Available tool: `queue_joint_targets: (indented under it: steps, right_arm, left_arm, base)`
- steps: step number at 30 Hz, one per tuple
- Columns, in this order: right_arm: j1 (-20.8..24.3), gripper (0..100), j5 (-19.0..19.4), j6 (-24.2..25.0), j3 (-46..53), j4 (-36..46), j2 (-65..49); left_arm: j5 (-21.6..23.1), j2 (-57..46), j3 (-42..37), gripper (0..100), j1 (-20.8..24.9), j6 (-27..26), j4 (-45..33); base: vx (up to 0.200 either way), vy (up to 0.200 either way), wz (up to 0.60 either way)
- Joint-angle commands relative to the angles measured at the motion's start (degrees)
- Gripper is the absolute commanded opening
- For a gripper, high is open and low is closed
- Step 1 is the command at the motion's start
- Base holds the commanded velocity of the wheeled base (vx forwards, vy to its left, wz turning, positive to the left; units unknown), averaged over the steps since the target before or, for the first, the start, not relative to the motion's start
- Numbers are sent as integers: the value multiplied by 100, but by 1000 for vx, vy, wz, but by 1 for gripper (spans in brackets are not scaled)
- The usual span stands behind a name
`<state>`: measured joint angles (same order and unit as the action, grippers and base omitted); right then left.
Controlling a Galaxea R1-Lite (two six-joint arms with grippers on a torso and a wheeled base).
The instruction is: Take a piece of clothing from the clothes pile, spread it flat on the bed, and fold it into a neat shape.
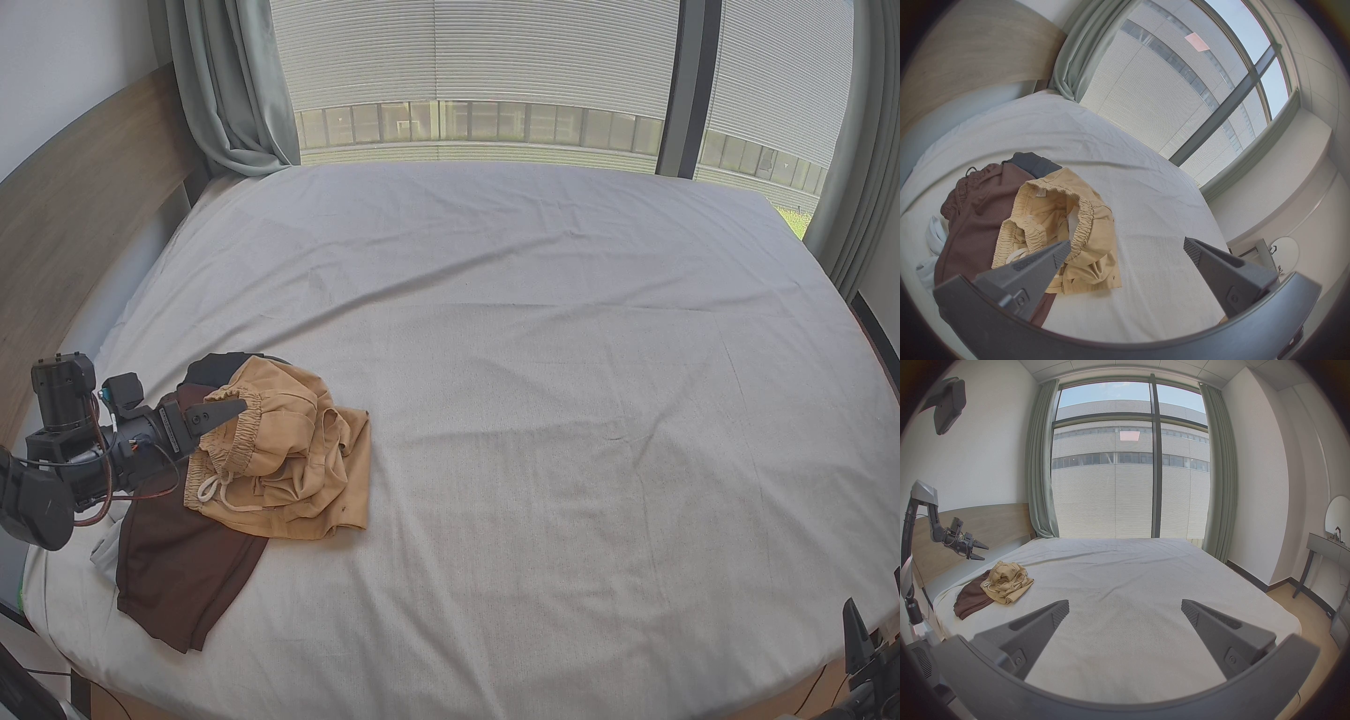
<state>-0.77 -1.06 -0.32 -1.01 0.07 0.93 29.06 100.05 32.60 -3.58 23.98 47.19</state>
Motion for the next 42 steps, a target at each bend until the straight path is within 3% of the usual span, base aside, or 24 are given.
queue_joint_targets:
  steps: [1, 15, 42]
  right_arm:
    - [-2, 100, 1, -3, 84, 1, -93]
    - [-2, 100, 1, -3, 84, 1, -93]
    - [-2, 100, 1, -3, 84, 1, -93]
  left_arm:
    - [100, 524, 27, 100, -11, 116, 414]
    - [100, 1500, 423, 100, -2, 133, 1161]
    - [29, 2704, 1469, 100, 244, 423, 1592]
  base:
    - [0, 0, 0]
    - [0, 0, 0]
    - [0, 0, 0]
